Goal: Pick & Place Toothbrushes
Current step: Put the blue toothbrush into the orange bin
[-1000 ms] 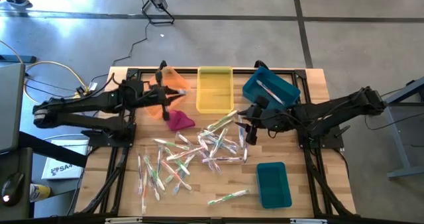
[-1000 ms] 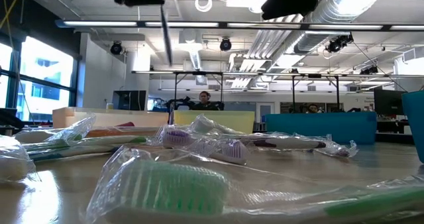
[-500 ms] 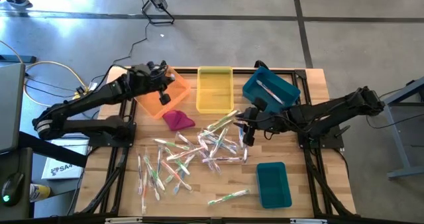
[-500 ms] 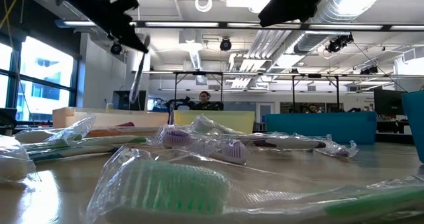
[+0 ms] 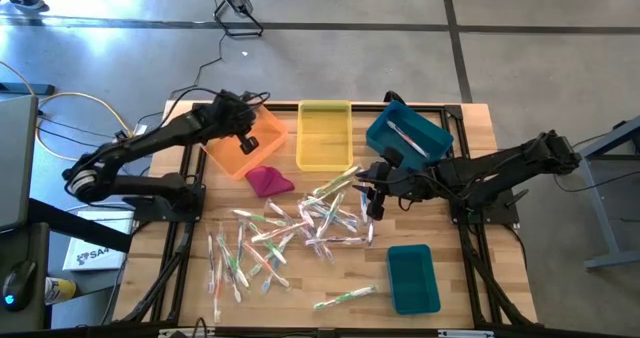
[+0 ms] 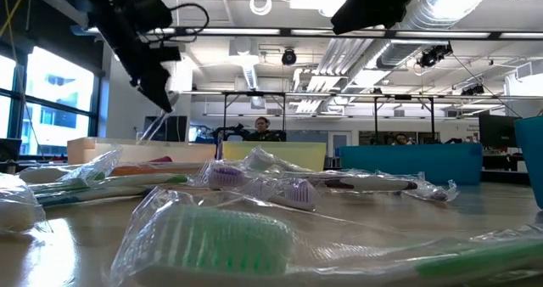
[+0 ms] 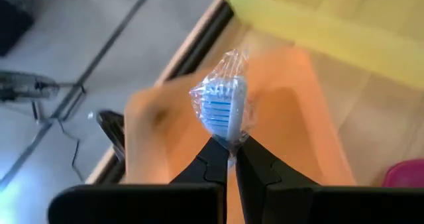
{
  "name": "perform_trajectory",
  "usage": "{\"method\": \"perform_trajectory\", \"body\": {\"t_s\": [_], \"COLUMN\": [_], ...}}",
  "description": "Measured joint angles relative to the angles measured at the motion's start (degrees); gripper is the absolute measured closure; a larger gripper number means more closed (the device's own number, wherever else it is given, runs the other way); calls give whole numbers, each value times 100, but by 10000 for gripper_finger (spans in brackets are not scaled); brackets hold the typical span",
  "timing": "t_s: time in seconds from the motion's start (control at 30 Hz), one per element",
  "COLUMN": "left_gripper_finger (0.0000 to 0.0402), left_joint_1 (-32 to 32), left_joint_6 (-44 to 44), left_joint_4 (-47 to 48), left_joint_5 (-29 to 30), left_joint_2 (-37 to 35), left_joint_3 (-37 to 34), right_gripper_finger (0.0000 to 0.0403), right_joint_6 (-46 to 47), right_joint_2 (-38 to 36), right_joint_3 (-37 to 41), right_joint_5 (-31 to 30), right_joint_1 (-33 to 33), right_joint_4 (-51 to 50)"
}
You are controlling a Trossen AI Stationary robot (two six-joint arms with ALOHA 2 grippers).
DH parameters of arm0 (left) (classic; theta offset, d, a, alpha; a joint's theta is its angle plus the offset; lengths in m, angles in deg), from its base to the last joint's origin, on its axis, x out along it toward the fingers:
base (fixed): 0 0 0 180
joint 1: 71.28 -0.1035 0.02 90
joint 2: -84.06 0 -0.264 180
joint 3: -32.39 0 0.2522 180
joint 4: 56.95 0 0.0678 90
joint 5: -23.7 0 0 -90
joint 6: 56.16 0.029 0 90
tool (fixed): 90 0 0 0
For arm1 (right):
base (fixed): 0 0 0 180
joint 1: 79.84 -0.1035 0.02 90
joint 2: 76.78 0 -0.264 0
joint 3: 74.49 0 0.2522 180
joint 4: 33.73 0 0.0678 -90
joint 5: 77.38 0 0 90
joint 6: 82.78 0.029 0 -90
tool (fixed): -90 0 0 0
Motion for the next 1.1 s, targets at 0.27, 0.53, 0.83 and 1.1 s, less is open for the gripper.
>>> {"method": "perform_trajectory", "body": {"t_s": [0.27,0.53,0.83,1.1], "left_gripper_finger": [397,393,339,334], "left_joint_1": [11,11,11,11], "left_joint_6": [-216,-339,-405,-420], "left_joint_4": [276,154,111,98], "left_joint_5": [310,377,323,316], "left_joint_2": [757,1138,1151,1151], "left_joint_3": [0,0,0,0], "right_gripper_finger": [269,269,269,269], "right_joint_6": [20,61,55,43], "right_joint_2": [0,0,0,0], "right_joint_3": [0,0,0,0], "right_joint_5": [0,0,0,2], "right_joint_1": [0,0,0,0], "right_joint_4": [-2,-2,-2,-4]}}
